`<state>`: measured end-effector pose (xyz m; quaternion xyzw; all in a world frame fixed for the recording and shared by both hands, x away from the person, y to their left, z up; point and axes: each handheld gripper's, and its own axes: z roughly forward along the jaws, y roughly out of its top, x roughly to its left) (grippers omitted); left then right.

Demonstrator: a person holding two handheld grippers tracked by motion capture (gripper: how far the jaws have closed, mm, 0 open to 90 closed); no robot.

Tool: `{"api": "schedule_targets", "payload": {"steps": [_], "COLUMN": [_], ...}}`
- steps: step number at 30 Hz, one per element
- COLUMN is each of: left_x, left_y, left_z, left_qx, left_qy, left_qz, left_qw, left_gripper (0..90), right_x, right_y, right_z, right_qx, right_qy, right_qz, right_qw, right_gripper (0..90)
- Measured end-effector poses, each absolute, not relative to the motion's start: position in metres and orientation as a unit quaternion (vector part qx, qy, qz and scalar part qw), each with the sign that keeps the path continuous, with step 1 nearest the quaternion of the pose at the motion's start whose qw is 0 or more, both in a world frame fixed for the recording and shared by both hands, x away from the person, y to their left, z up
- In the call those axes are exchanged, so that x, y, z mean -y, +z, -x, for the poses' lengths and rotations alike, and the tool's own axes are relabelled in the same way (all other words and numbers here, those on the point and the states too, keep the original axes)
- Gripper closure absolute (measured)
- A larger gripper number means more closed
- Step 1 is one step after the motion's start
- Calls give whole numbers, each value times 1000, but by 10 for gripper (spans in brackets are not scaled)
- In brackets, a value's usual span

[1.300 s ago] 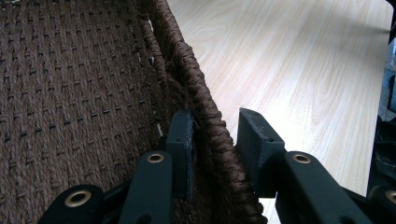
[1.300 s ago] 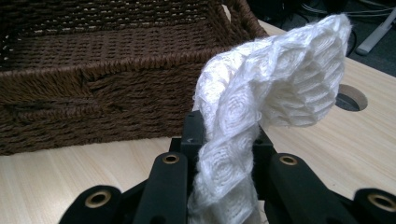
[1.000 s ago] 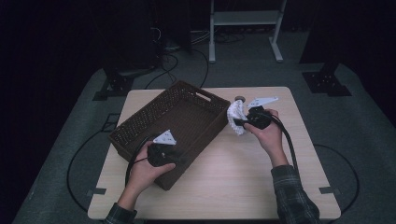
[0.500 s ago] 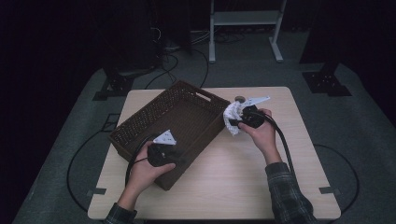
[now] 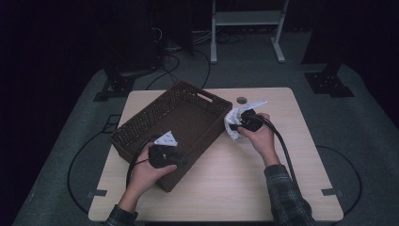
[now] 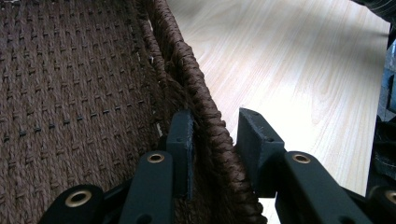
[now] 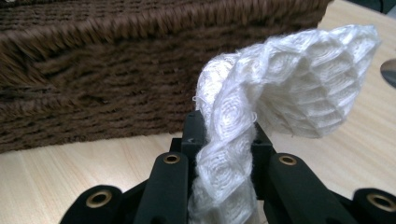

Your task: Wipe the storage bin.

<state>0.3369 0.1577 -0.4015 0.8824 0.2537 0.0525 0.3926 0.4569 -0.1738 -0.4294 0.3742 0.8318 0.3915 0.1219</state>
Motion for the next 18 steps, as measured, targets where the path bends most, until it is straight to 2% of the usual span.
{"api": "schedule_targets", "payload": {"steps": [18], "left_x": [-158], "left_y": [-401], "left_z": [-337], "left_qx": [-253], "left_qy": [52], "left_qz": [-883], "left_qw": [393], "left_gripper": [665], "right_x": [172], "right_y": [-455], "right_z": [-462], "right_qx": [-839], "right_qy": [366], "right_qz": [-389], "right_qw": [102], "right_gripper": [751]}}
